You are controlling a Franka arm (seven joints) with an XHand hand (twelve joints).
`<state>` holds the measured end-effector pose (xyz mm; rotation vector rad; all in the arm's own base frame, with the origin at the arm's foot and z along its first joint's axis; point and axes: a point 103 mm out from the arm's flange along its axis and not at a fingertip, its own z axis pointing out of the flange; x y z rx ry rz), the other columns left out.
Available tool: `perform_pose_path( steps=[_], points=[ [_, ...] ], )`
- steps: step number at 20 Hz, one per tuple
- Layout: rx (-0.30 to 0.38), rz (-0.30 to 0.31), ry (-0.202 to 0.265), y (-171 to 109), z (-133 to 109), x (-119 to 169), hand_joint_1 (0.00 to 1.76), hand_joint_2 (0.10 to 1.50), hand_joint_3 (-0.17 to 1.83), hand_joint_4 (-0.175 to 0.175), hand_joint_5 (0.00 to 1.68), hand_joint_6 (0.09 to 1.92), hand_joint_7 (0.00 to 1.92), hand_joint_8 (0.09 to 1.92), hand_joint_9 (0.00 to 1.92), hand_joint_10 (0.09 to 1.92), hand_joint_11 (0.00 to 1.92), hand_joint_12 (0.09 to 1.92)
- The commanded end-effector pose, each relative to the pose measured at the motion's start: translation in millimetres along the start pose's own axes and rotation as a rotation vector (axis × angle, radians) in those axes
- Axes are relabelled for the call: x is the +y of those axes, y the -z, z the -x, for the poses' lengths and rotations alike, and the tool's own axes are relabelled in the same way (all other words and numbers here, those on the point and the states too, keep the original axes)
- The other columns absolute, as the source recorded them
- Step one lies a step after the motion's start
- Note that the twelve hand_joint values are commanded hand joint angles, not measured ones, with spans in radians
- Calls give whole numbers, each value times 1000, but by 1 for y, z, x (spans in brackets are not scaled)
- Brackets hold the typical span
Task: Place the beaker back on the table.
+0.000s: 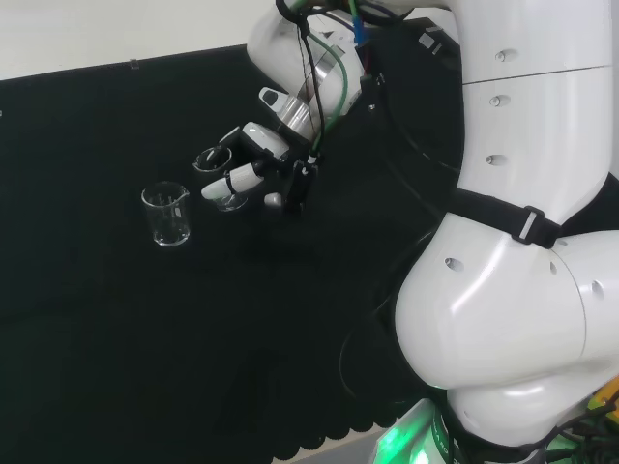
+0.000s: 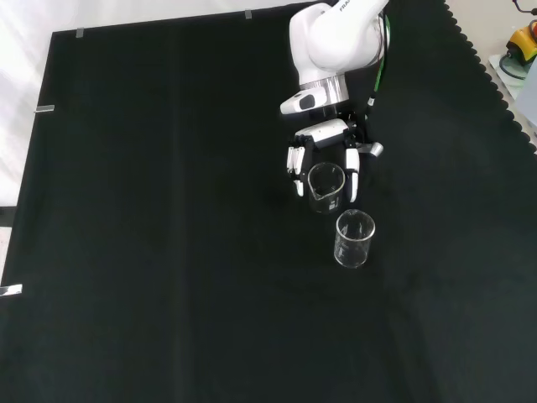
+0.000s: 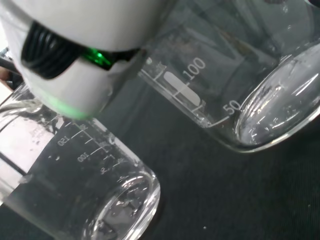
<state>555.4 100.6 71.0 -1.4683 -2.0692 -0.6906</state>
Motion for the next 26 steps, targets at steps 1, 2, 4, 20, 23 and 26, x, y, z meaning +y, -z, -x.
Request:
perform_pose_path(
  steps=[1, 2, 4, 20, 23, 26],
  points=[
    [7, 29, -4, -3, 4, -3, 1319, 652, 617, -175, 1328, 513, 1392, 468, 1634, 152, 1134, 802],
    [11, 30, -6, -3, 5, -4, 1319, 652, 616, -175, 1328, 513, 1392, 469, 1635, 151, 1134, 802],
    [14, 32, -8, -3, 8, -4, 1319, 653, 615, -175, 1327, 514, 1391, 469, 1635, 149, 1133, 802],
    [25, 14, -18, -3, 20, -9, 1319, 658, 608, -175, 1324, 518, 1388, 472, 1639, 132, 1131, 803],
    [16, 12, -19, -5, 21, -9, 1319, 658, 607, -175, 1324, 518, 1388, 473, 1640, 130, 1131, 804],
    [14, 8, -19, -10, 20, -8, 1319, 659, 606, -175, 1323, 519, 1387, 473, 1641, 127, 1131, 804]
  ],
)
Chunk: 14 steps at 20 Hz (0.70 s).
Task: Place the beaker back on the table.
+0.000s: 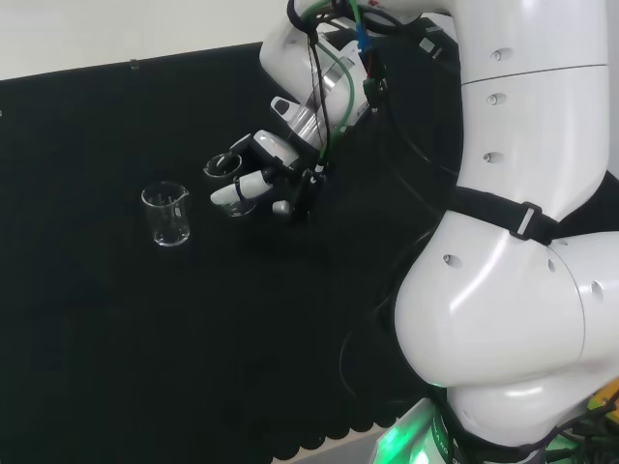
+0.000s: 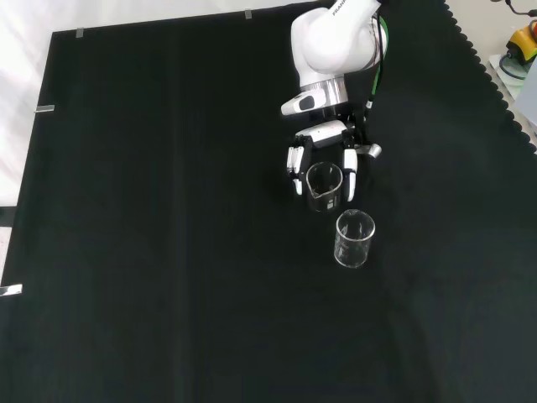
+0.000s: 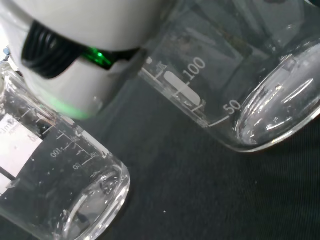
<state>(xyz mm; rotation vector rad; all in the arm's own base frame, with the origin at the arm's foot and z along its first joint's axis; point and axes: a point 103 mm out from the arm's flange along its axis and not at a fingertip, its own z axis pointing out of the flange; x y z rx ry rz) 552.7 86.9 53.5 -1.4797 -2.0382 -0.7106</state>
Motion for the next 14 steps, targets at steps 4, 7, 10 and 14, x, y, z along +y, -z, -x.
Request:
perform_pose_path(
  steps=[4, 7, 10, 14],
  points=[
    [-10, -8, -4, -3, 2, -1, 1319, 660, 605, -175, 1322, 520, 1386, 474, 1642, 123, 1131, 804],
    [-21, -16, -5, -7, 0, -1, 1319, 661, 603, -175, 1322, 520, 1386, 475, 1642, 120, 1131, 805],
    [-30, -17, -9, -7, 1, -2, 1318, 662, 602, -175, 1321, 521, 1385, 475, 1643, 118, 1130, 805],
    [-38, -21, -13, -7, 3, -4, 1318, 664, 599, -175, 1319, 522, 1384, 477, 1643, 114, 1130, 805]
  ],
)
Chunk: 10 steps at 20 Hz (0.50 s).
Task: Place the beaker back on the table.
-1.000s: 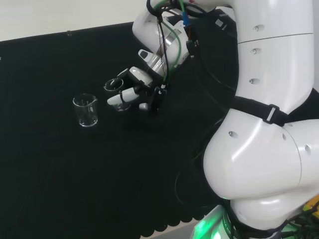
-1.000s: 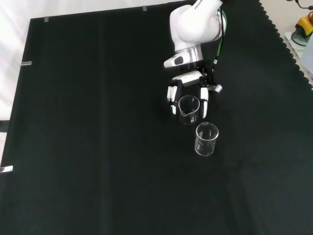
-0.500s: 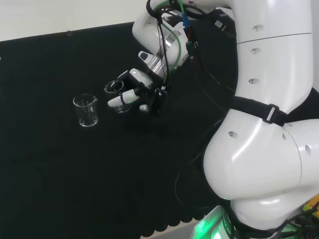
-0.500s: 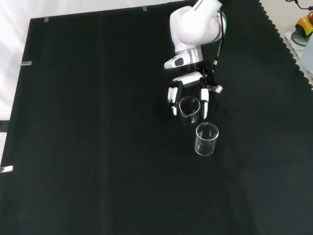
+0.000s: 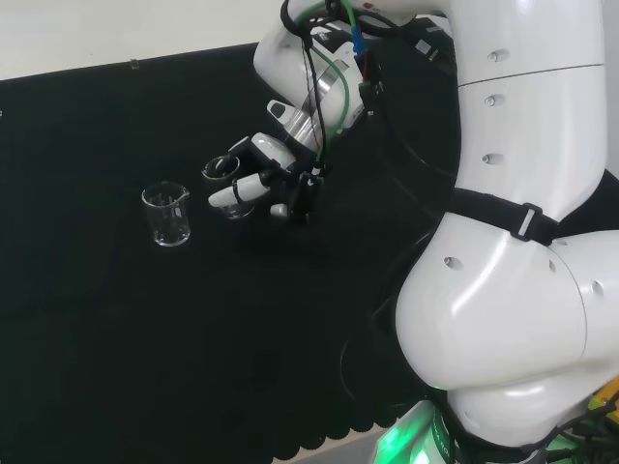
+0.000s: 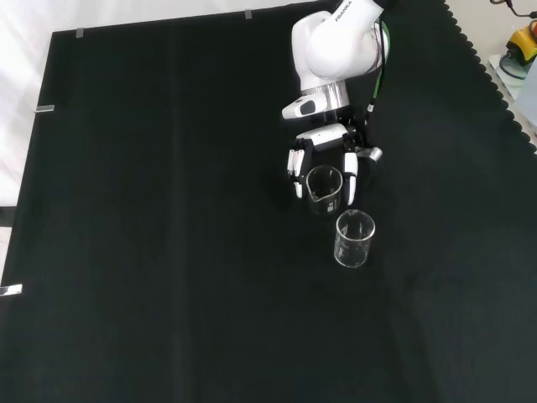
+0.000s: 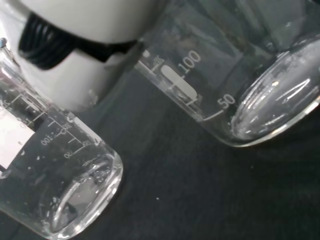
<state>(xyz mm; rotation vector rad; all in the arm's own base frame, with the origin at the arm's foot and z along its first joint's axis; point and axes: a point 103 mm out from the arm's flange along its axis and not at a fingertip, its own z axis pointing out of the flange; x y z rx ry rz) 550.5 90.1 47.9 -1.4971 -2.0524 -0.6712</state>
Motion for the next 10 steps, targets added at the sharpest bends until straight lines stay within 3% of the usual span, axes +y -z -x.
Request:
perform_pose_path(
  steps=[1, 4, 10],
  points=[
    [-11, -6, -2, 0, 2, -3, 1318, 664, 599, -175, 1319, 523, 1383, 477, 1643, 113, 1130, 805],
    [-14, -8, -2, -1, 2, -4, 1318, 672, 586, -175, 1314, 527, 1378, 481, 1643, 106, 1127, 806],
    [-14, -13, 3, -1, 2, -7, 1419, 828, 243, -175, 1328, 399, 1364, 466, 1450, 174, 1109, 799]
  ],
)
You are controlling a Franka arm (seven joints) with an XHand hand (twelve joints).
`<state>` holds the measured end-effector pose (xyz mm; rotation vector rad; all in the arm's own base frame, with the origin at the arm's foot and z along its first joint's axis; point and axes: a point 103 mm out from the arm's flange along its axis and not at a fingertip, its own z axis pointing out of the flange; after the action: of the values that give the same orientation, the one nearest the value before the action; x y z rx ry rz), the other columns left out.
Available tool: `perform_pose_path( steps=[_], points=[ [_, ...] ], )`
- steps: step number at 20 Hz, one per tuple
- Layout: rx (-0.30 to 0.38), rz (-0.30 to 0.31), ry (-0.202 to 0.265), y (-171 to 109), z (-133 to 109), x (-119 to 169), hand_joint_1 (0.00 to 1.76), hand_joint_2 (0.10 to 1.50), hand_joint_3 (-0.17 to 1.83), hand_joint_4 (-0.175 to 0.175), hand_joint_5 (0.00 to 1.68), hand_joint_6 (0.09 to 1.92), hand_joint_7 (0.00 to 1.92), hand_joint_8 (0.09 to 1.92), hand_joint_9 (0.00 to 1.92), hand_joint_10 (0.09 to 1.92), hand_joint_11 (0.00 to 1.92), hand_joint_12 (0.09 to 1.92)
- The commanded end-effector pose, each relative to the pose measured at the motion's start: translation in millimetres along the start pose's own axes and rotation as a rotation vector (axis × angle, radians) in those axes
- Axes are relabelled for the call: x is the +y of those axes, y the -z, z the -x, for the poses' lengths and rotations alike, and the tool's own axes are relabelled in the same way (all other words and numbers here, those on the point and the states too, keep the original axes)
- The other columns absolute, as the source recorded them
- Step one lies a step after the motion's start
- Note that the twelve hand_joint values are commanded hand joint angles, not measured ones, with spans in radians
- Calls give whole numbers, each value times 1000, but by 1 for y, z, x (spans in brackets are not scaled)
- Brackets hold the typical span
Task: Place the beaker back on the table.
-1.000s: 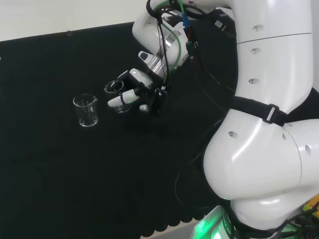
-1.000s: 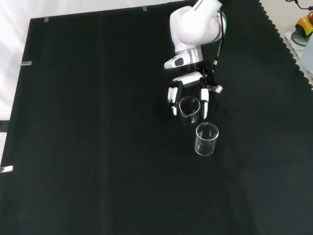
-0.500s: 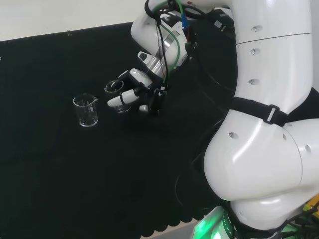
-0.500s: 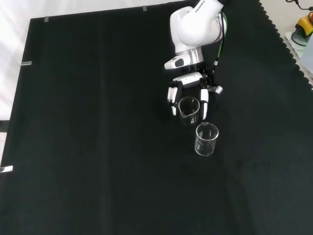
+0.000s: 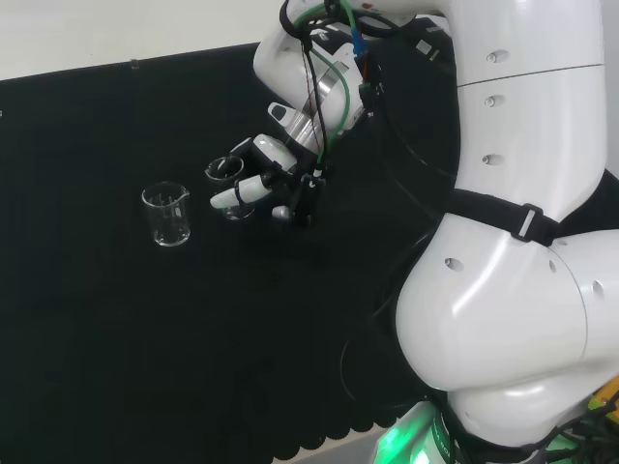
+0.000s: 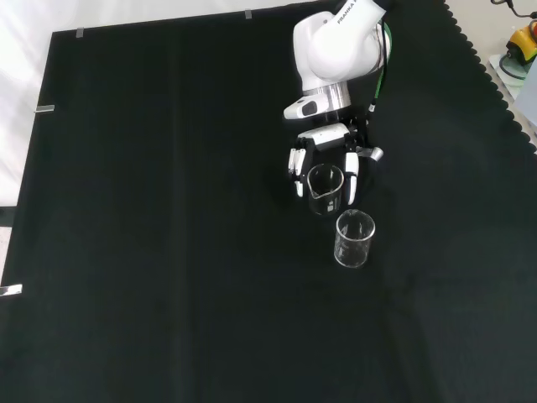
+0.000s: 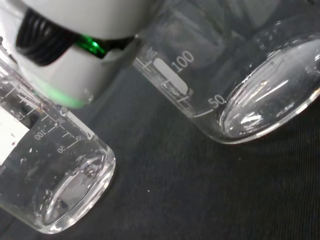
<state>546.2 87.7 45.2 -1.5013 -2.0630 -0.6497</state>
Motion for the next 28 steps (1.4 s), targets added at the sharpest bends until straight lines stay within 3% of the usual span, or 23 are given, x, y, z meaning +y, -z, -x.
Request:
perform_pose_path(
  steps=[1, 5, 10, 13, 18, 20, 22, 24, 28],
  points=[
    [2, -7, 8, 0, 0, -2, 1420, 844, 214, -175, 1323, 401, 1360, 468, 1440, 190, 1107, 800],
    [0, -7, 14, 1, 1, -5, 1416, 936, 58, -175, 1266, 488, 1312, 539, 1349, 361, 1100, 817],
    [8, -3, 16, 6, 6, -8, 1413, 962, 22, -175, 1239, 536, 1290, 580, 1306, 439, 1100, 829],
    [-13, -8, 25, 5, 4, -8, 1322, 976, 39, -175, 1223, 575, 1283, 559, 1452, 337, 1107, 836],
    [-52, -21, 47, 2, -1, -9, 1298, 983, 42, -175, 1202, 609, 1267, 574, 1490, 240, 1079, 871],
    [-66, -29, 54, 2, -2, -9, 1286, 927, 48, -97, 1077, 620, 1362, 415, 1482, 197, 986, 929],
    [-75, -33, 56, 2, -2, -10, 1190, 660, 518, -51, 946, 710, 1371, 358, 1456, 152, 866, 1004],
    [-76, -29, 46, 4, -2, -9, 1143, 474, 862, -42, 880, 749, 1333, 365, 1417, 134, 764, 1084],
    [-86, -28, 41, 6, -1, -10, 1099, 383, 1000, -43, 808, 780, 1244, 441, 1344, 136, 658, 1162]
  ],
)
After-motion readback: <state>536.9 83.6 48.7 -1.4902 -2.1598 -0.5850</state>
